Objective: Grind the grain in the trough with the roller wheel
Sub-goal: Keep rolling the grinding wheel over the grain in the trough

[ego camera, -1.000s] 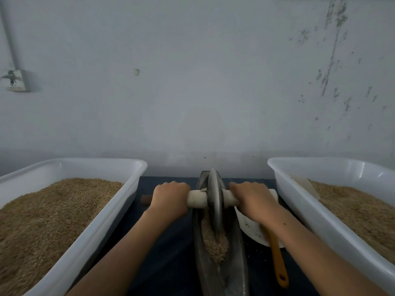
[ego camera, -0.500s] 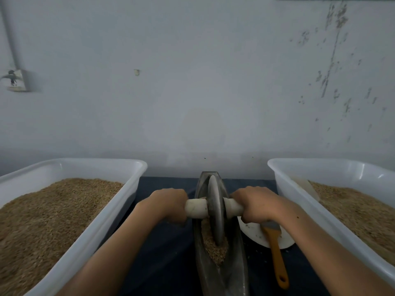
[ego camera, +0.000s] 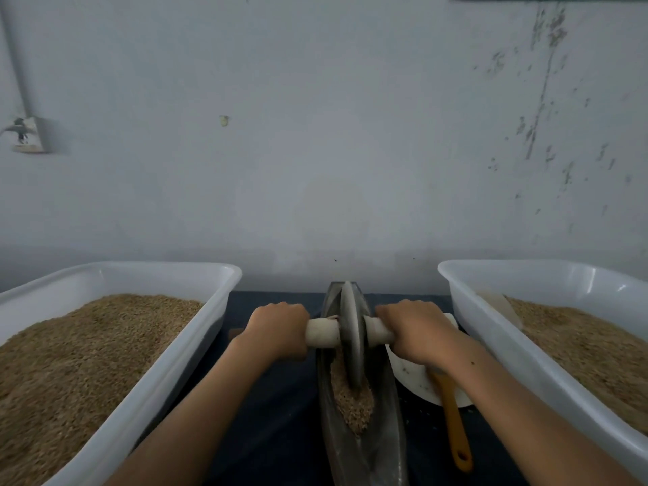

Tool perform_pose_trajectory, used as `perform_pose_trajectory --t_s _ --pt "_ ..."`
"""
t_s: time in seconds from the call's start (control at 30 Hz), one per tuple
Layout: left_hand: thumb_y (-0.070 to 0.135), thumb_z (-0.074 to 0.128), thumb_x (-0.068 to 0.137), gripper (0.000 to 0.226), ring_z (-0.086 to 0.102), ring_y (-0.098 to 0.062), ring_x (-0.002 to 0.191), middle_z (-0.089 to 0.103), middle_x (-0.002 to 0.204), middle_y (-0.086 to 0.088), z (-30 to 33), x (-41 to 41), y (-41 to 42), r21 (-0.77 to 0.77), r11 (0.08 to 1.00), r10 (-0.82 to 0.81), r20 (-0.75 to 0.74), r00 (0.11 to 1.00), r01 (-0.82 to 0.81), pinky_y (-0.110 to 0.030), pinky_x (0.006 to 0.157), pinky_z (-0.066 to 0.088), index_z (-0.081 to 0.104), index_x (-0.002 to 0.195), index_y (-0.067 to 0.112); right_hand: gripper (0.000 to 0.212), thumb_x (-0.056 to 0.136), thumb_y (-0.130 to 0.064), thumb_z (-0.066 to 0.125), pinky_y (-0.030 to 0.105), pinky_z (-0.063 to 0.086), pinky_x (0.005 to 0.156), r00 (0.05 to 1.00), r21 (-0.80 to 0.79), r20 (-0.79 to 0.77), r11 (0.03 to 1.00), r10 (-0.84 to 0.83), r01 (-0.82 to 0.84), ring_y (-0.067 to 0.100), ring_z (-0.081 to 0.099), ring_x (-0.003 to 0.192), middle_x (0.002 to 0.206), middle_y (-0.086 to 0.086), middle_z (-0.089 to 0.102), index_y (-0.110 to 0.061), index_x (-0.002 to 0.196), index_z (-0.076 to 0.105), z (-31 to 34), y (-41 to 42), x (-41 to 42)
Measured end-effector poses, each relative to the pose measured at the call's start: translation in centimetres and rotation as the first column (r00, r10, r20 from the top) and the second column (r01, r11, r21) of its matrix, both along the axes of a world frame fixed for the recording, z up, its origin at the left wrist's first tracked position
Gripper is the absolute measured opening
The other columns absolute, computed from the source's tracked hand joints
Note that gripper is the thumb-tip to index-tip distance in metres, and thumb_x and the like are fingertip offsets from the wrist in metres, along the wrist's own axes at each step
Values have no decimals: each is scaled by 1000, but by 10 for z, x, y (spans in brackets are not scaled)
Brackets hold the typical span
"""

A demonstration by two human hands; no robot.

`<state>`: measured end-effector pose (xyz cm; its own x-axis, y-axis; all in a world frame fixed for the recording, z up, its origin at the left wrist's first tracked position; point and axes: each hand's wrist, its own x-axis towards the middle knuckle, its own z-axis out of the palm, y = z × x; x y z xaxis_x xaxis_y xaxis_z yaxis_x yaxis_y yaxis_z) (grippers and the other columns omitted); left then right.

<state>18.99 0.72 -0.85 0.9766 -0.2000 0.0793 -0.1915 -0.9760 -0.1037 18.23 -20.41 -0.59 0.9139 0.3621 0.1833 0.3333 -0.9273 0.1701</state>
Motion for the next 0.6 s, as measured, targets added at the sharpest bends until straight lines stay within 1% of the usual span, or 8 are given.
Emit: perform_pose_trajectory --t_s 0.1,0.17,0.27,0.37,0.43,0.5,0.53,0.6 --pt "29 72 75 42 62 -18 83 66 98 -3 4 -2 4 -57 998 -3 -221 975 -10 -29 72 47 59 112 15 28 82 -12 57 28 35 61 986 -67 -169 998 -13 1 23 60 89 100 4 61 -19 109 56 11 1 -4" --pt "29 73 74 42 63 -18 81 66 92 -2 4 -2 4 -63 998 -6 -250 968 -10 -30 71 48 60 111 15 29 81 -12 59 27 35 56 972 -62 -234 998 -19 4 21 60 85 97 3 61 -18 109 57 14 1 -5" --pt "32 71 76 40 56 -17 80 63 96 -1 3 -4 2 -17 1000 22 -122 992 -24 -30 70 43 58 110 17 26 82 -13 58 29 35 61 977 -50 -209 998 -44 34 22 60 88 100 3 62 -19 108 56 11 2 -2" --pt "30 62 84 30 59 -19 90 63 102 -1 -3 -2 -3 5 1000 18 98 995 -18 -29 71 38 57 111 18 18 87 -13 53 30 32 66 999 21 -21 999 -42 42 23 58 88 102 2 62 -24 100 48 1 2 1" --pt "27 58 87 22 59 -19 93 62 103 -1 -7 -3 -6 -6 1000 23 224 974 -23 -28 71 37 55 109 20 19 90 -14 49 31 33 67 993 69 107 997 -41 34 25 59 92 104 1 62 -22 106 44 -7 3 3" --pt "26 57 89 20 59 -18 93 62 103 0 -10 -3 -7 -28 999 30 260 965 -24 -27 72 38 54 108 20 21 92 -14 49 32 36 69 988 108 152 994 -33 17 24 59 95 105 1 62 -21 111 43 -12 4 4" --pt "26 57 89 21 59 -18 93 62 103 0 -10 -2 -6 -29 999 27 250 968 -21 -28 72 39 55 109 20 21 92 -14 49 32 37 70 989 113 147 993 -33 16 24 59 95 105 1 62 -20 111 43 -11 4 3" --pt "26 59 87 26 59 -19 94 62 105 -1 -7 -1 -4 -12 1000 14 183 983 -12 -28 73 39 55 112 19 21 92 -12 49 32 38 71 995 63 87 997 -42 37 24 59 95 106 4 62 -19 111 43 -5 4 0"
